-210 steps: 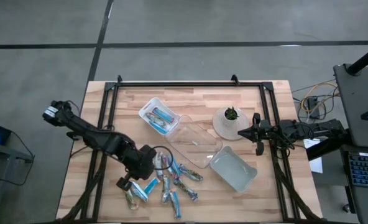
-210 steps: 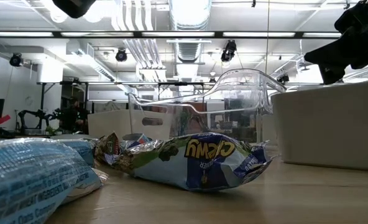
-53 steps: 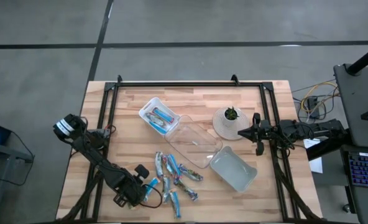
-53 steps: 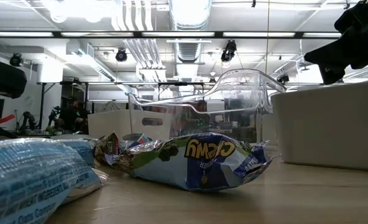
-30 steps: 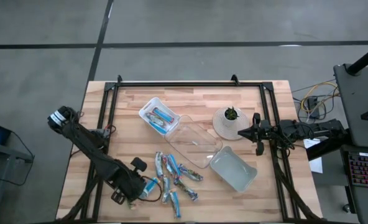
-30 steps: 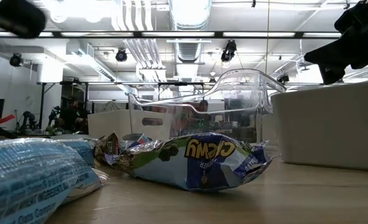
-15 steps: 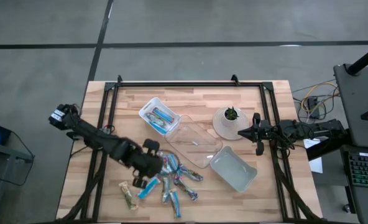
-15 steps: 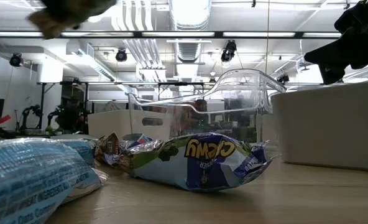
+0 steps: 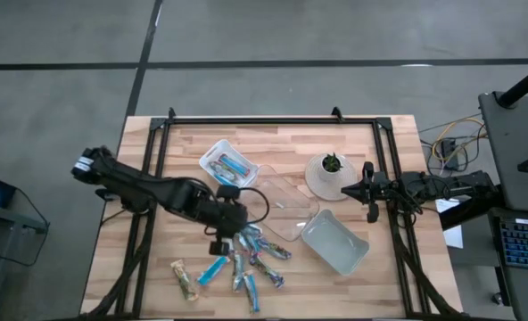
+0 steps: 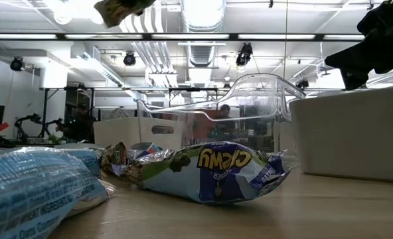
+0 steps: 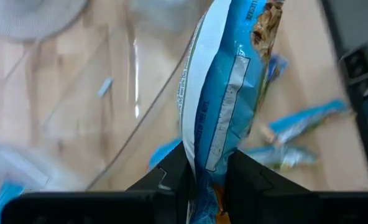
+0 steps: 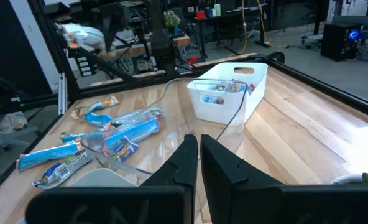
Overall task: Pick and place Granola Bars by type
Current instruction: Put the orange granola bar into the gray bin
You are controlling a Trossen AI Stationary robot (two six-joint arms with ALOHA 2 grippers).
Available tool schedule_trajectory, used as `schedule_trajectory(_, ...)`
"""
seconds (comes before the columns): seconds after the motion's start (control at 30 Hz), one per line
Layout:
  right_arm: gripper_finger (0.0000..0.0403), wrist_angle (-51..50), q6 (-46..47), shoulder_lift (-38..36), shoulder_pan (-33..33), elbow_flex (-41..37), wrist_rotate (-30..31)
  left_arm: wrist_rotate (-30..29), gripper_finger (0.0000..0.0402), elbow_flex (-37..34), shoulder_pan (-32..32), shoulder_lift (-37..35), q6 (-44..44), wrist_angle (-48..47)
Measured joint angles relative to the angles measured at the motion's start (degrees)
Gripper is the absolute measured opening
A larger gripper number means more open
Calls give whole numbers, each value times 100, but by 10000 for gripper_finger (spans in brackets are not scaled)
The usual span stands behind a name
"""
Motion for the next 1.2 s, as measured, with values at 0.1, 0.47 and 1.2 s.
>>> schedule_trajectory(0.1,13,0,0,0,1,-1,1,58,59,1,2,87,-35,540)
schedule_trajectory(0.47,13,-2,0,0,0,0,2,236,59,766,29,964,-492,1357)
schedule_trajectory(1.2,13,-6,0,0,1,-1,0,777,59,2323,332,2716,-2234,2590)
